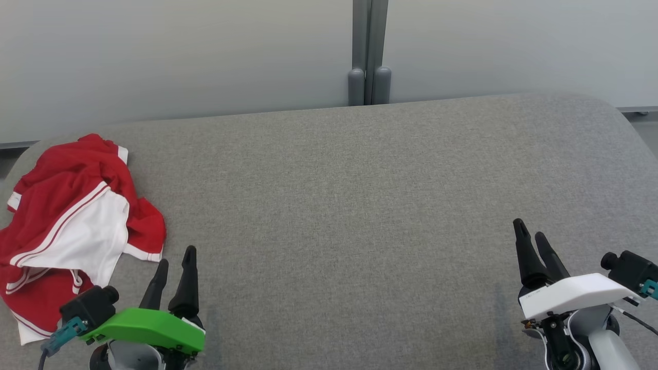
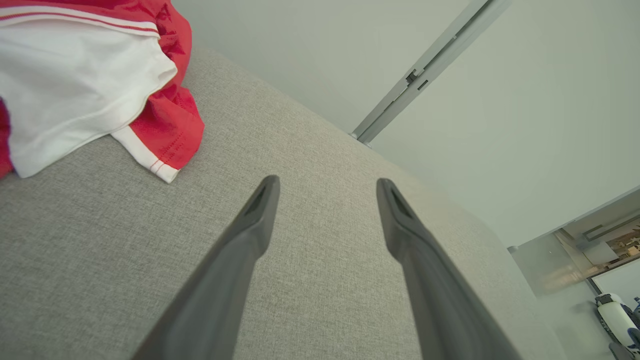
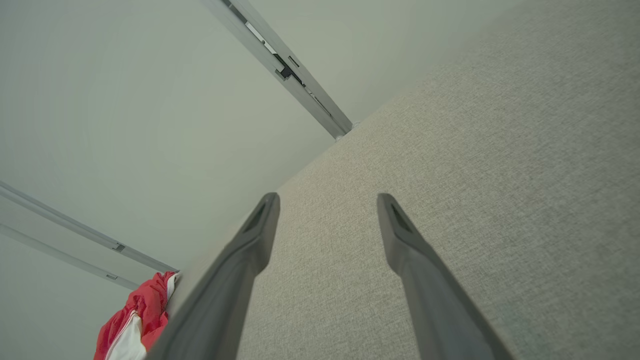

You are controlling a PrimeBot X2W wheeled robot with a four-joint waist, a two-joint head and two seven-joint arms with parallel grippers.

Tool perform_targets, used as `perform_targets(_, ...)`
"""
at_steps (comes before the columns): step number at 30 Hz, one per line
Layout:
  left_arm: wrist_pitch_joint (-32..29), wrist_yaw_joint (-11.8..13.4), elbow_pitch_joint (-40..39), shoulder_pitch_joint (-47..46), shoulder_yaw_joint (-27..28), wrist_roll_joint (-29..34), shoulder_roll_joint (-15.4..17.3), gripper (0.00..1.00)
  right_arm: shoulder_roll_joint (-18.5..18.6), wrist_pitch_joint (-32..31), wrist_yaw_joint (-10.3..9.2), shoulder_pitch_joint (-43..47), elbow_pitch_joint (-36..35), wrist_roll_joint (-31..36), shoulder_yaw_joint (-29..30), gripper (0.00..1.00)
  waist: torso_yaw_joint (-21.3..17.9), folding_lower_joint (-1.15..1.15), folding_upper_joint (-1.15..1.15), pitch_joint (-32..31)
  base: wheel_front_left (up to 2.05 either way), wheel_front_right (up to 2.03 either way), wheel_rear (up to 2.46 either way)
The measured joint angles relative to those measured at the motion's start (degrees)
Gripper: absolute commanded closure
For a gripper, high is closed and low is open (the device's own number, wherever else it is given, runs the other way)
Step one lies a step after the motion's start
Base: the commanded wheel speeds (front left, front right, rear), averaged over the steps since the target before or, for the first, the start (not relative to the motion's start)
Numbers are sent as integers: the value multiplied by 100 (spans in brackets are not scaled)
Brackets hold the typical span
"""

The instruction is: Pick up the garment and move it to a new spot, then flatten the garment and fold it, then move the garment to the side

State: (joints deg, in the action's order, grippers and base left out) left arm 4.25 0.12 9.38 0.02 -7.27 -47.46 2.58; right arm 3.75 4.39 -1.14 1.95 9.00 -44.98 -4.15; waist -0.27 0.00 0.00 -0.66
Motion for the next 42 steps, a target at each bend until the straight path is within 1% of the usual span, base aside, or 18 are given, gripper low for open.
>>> perform_targets(4, 87, 65, 2, 3, -51, 368, 2, 0, 1, 64, -12, 7, -1, 355, -67, 0, -5, 0, 0, -8, 0, 0, 0)
perform_targets(5, 93, 96, 2, 4, -66, 464, 4, 0, 1, 75, -56, 7, 0, 446, -86, 0, -6, 0, 0, -9, 0, 0, 0)
perform_targets(18, 352, 249, -11, 34, -266, 1573, 14, 0, 4, 350, -209, 65, -23, 1611, -309, 0, -33, 0, 0, -8, 0, 0, 0)
perform_targets(19, 385, 252, -16, 35, -288, 1672, 14, 0, 4, 372, -243, 66, -32, 1715, -331, 0, -35, 0, 0, -8, 0, 0, 0)
perform_targets(24, 491, 313, -32, 38, -387, 2078, 14, 0, 5, 476, -259, 89, -59, 2147, -422, 0, -43, 0, 0, -6, 0, 0, 0)
perform_targets(30, 601, 390, -29, 64, -414, 2507, 15, 0, 7, 600, -356, 90, -121, 2647, -547, 0, -48, 0, 0, -9, 0, 0, 0)
perform_targets(34, 690, 431, -20, 104, -425, 2765, 15, 0, 12, 672, -361, 90, -155, 2980, -614, 0, -47, 0, 0, -12, 0, 0, 0)
perform_targets(37, 750, 482, -18, 109, -426, 2898, 15, 0, 16, 727, -437, 92, -179, 3251, -681, 0, -45, 0, 0, -14, 0, 0, 0)
perform_targets(42, 848, 531, -18, 112, -428, 3177, 14, 0, 35, 828, -480, 96, -209, 3653, -756, 0, -45, 0, 0, -21, 0, 0, 0)
